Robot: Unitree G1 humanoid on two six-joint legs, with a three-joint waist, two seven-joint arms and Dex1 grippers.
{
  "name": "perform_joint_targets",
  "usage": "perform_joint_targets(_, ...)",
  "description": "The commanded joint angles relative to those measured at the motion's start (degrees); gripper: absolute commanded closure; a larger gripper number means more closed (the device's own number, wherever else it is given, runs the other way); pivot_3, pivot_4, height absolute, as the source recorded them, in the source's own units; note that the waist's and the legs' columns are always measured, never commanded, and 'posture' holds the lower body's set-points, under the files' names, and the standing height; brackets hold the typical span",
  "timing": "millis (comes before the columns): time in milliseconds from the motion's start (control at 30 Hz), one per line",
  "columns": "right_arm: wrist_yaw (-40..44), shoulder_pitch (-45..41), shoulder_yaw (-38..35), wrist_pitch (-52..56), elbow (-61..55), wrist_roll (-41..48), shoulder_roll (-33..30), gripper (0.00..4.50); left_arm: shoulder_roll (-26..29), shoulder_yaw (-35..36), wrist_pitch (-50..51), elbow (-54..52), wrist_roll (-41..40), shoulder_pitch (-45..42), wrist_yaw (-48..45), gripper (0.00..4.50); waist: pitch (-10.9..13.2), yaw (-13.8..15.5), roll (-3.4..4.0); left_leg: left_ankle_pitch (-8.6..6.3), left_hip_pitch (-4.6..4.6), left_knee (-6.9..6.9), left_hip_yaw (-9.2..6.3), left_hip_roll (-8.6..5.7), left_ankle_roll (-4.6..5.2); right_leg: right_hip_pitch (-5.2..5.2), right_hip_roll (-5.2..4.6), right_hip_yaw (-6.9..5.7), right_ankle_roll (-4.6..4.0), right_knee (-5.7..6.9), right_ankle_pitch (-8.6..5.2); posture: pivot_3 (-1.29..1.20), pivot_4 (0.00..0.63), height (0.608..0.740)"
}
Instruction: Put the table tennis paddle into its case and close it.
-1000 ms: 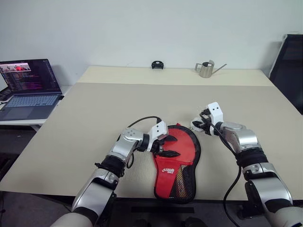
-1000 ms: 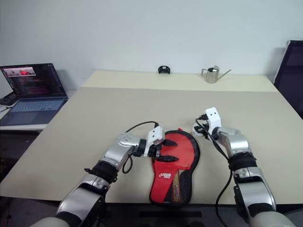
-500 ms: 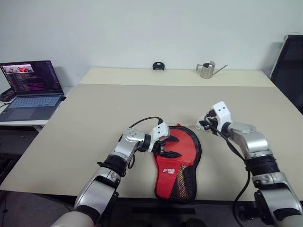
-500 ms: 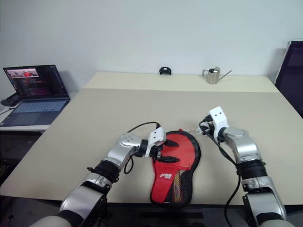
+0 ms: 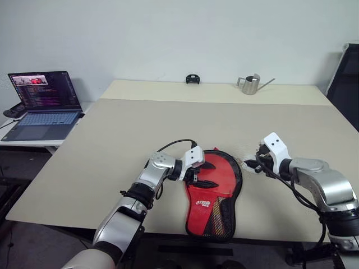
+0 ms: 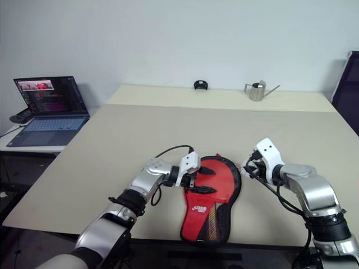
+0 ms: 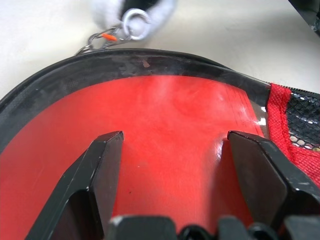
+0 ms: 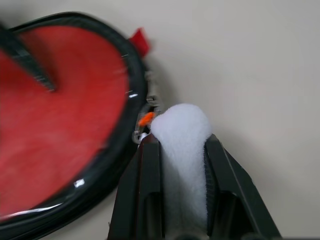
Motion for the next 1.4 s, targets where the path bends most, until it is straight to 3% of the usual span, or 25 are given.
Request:
perform_joint_targets(33, 0.36, 1.11, -3.14, 3.03, -4.78, 2.55, -2.0, 3.98, 0.03, -4.22, 0.45, 3.73, 4.4, 1.81, -1.56, 0.87, 0.0, 0.01, -0.01, 0.0, 0.01, 0.0, 0.01, 0.0, 0.0, 0.0, 0.0, 0.01, 0.0, 0.0, 0.0, 0.0, 0.15, 0.74)
perform_joint_targets(467, 4.38, 9.9, -9.14, 12.99, -15.75, 12.49, -10.25, 3.98, -0.17, -5.06, -0.1, 4.79, 4.5, 1.83, -3.04, 0.87, -0.02, 0.01, -0.02, -0.04, 0.05, -0.02, -0.05, 0.02, 0.08, 0.07, 0.0, -0.03, 0.01, -0.04, -0.01, 0.0, 0.15, 0.74)
perform_joint_targets(933, 12.25, 22.71, -12.2, 14.25, -27.35, 25.49, -18.28, 3.98, 0.01, -5.37, 0.42, 3.71, 4.47, 2.4, -3.94, 0.87, -0.01, 0.09, -0.08, -0.17, 0.6, -0.04, -0.06, 0.01, 0.28, 0.73, 0.0, -0.09, 0.2, -0.24, -0.13, 0.0, 0.15, 0.74)
perform_joint_targets(1200, 13.53, 27.55, -10.87, 12.12, -29.98, 29.65, -19.85, 3.99, 0.32, -5.49, 0.94, 2.86, 4.57, 2.94, -4.12, 0.87, -0.02, 0.49, -0.09, -0.32, 0.55, -0.06, -0.05, -0.01, 0.47, 0.78, -0.03, -0.11, 0.33, -0.45, -0.21, 0.0, 0.15, 0.74)
perform_joint_targets(1400, 11.51, 27.36, -5.86, 10.27, -29.55, 29.34, -17.6, 3.99, 0.43, -5.51, 1.47, 2.14, 4.49, 3.32, -4.16, 0.87, -0.04, 0.5, -0.11, -0.38, 0.55, -0.07, -0.05, -0.02, 0.53, 0.8, -0.06, -0.11, 0.36, -0.5, -0.24, 0.0, 0.15, 0.74)
